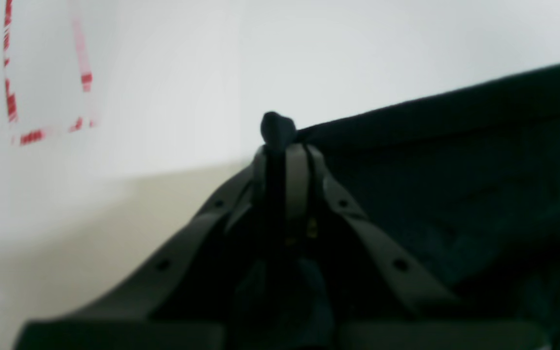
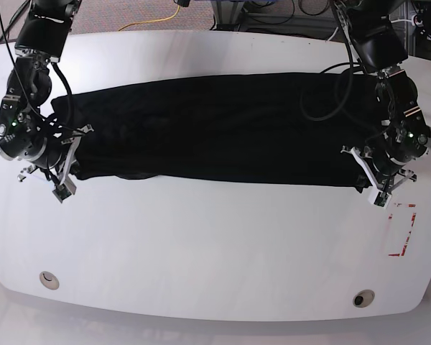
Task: Layout the t-shirt on the table in an organized manner, then fold the t-shirt properly
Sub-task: 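Lift the folded shirt edge with both grippers and pull it toward the robot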
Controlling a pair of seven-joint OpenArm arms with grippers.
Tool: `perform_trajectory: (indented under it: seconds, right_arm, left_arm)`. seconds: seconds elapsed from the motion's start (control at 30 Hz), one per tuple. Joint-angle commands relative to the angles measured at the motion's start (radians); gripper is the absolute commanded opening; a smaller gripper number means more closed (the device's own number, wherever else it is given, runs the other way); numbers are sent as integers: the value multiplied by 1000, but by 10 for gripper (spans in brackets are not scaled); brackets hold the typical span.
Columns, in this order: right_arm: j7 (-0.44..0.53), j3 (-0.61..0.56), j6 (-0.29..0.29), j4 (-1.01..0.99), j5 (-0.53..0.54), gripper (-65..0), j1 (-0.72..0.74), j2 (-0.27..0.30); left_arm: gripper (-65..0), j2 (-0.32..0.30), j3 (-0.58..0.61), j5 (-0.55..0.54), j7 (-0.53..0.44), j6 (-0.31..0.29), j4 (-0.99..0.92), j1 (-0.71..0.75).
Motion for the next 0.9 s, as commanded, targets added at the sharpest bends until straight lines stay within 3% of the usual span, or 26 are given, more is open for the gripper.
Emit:
perform_trajectory:
  seconds: [0.0,0.6,0.73,0.87]
  right_arm:
    - [-5,10,-2,18,-20,-650,-9,24]
    - [1,56,-2,9,-26,-648,-141,-18]
    - [47,50,-2,7,-27,-647,-181,-31]
    - [78,50,-2,-10,-27,-590,-204,-42]
  left_arm:
    - [-647,-29,-4,15,13,10,46,5]
    - [-646,-92,-1,12,36,10,63,142]
    - [-646,-92,-1,12,36,10,61,143]
    - [-646,-93,1,15,36,10,58,160]
